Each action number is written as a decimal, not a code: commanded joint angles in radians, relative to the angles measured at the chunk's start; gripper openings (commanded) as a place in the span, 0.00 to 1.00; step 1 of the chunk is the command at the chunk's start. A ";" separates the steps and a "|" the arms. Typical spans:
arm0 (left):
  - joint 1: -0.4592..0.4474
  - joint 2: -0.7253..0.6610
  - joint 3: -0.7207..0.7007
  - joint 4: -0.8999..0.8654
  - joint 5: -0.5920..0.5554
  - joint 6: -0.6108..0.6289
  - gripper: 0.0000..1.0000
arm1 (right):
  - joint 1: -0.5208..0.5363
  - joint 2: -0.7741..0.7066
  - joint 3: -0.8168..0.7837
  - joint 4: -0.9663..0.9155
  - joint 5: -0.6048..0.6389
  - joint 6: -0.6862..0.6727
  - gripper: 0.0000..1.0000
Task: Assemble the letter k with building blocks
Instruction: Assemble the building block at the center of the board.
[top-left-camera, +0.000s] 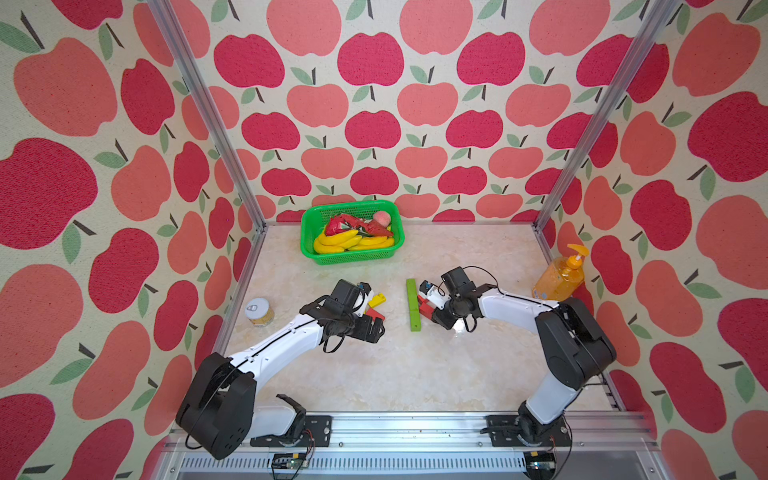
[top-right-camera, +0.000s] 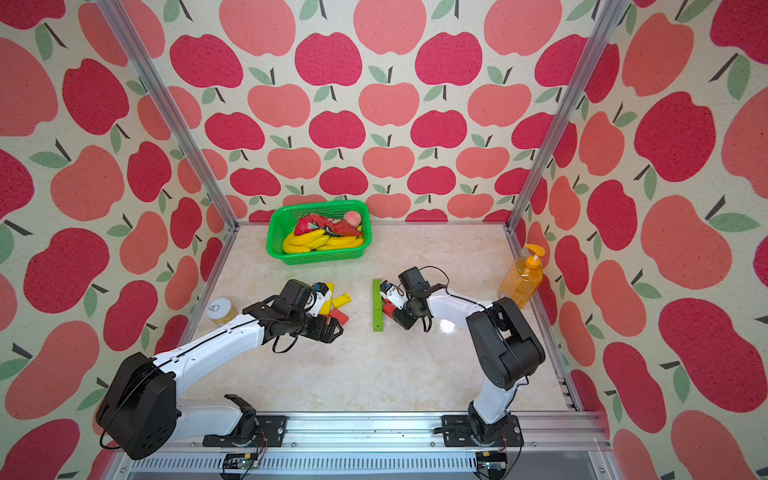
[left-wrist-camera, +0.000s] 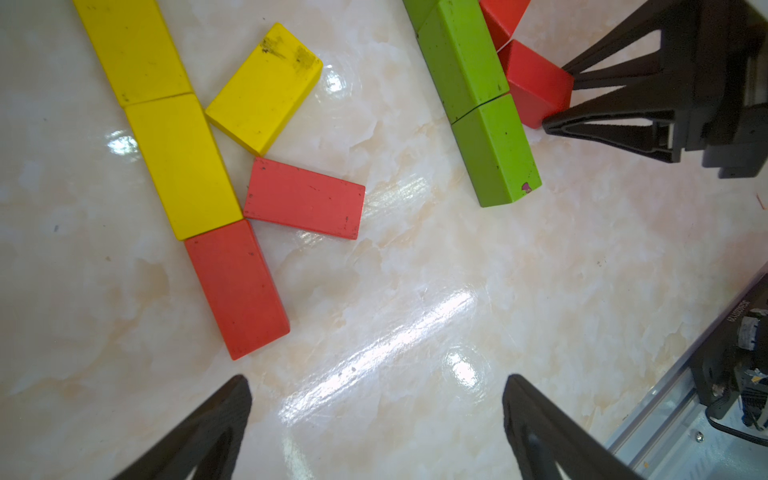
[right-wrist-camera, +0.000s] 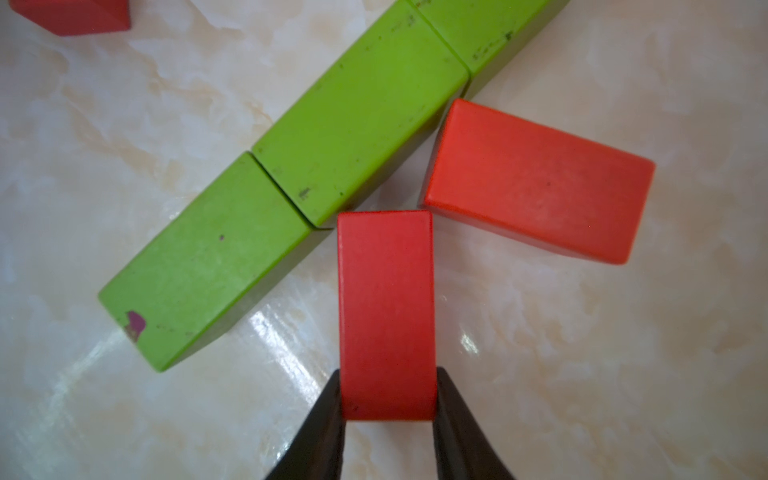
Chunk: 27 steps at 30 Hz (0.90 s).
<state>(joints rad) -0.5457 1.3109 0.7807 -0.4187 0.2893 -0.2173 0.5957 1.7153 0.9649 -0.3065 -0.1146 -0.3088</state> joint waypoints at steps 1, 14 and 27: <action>0.000 0.017 0.032 -0.024 0.011 0.021 0.98 | 0.006 0.003 0.024 0.001 -0.019 -0.001 0.38; -0.008 0.024 0.034 -0.028 0.007 0.023 0.98 | 0.006 -0.029 0.001 0.029 0.020 0.007 0.41; -0.008 -0.076 0.023 -0.015 -0.042 0.027 0.98 | 0.009 -0.337 -0.105 0.061 -0.085 0.048 0.48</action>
<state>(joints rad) -0.5488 1.2842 0.7845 -0.4213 0.2726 -0.2104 0.5957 1.4479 0.8925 -0.2577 -0.1425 -0.2935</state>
